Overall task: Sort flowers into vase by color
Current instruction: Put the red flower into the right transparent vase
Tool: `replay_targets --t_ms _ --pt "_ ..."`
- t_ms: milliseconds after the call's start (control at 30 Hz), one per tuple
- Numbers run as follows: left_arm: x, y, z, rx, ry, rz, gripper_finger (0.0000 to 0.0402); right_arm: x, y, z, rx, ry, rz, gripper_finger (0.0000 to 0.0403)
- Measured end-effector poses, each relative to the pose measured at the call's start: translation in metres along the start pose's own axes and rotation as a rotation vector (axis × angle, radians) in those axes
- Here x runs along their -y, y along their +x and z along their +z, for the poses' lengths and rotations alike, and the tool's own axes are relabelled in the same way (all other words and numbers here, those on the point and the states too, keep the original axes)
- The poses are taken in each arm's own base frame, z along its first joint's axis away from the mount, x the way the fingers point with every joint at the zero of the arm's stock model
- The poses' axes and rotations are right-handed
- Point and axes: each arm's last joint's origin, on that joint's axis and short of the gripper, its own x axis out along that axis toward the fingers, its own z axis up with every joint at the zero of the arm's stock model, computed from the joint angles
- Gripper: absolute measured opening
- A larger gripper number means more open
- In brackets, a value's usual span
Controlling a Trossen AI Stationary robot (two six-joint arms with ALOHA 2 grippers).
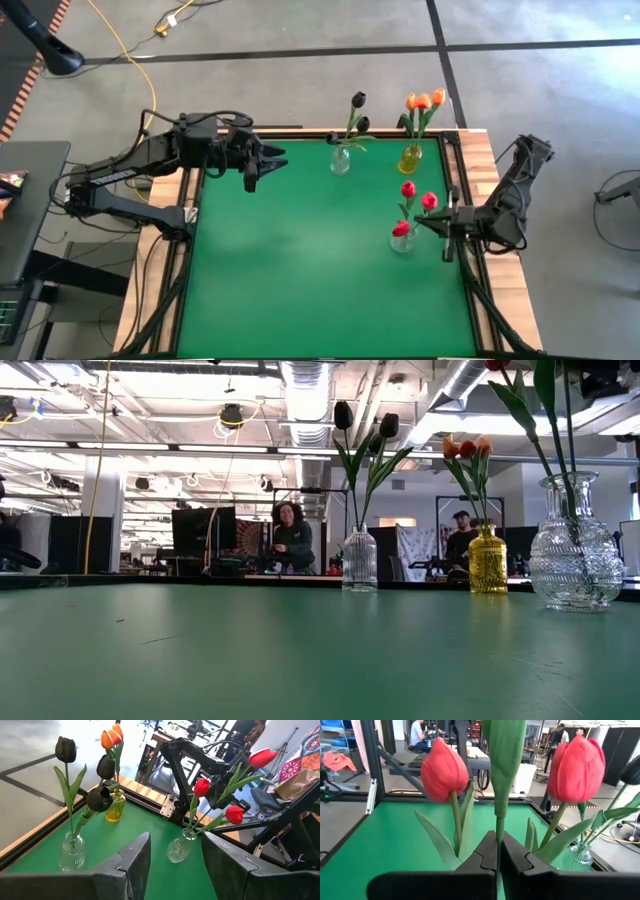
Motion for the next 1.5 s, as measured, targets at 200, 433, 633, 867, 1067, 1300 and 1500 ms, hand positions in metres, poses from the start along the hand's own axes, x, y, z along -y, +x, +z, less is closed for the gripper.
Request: replay_targets --t_ms 200,433,633,867,1067,1300,1500 --pt "0.003 0.000 -0.001 -0.005 0.010 -0.012 0.0165 0.001 0.000 -0.006 -0.032 0.064 -0.008 0.0032" --pt "0.005 0.000 -0.002 -0.005 0.019 -0.013 0.0165 0.002 0.000 -0.013 -0.067 0.149 -0.019 0.0048" --pt "0.005 0.000 -0.002 -0.005 0.018 -0.012 0.0165 0.003 0.000 -0.012 -0.066 0.153 -0.020 0.0061" --pt "0.006 0.000 -0.002 -0.008 0.017 -0.018 0.0165 0.003 0.000 -0.012 -0.065 0.163 -0.020 0.0091" --pt "0.005 0.000 -0.003 -0.019 0.017 -0.013 0.0165 0.004 -0.001 -0.003 -0.054 0.186 -0.017 0.0141" --pt "0.004 0.000 -0.006 -0.045 0.027 -0.004 0.0165 0.008 -0.004 0.007 -0.086 0.245 0.029 0.0194" --pt "0.009 0.000 -0.008 -0.053 0.083 -0.017 0.0165 0.015 -0.010 0.027 -0.121 0.328 0.087 0.0205"
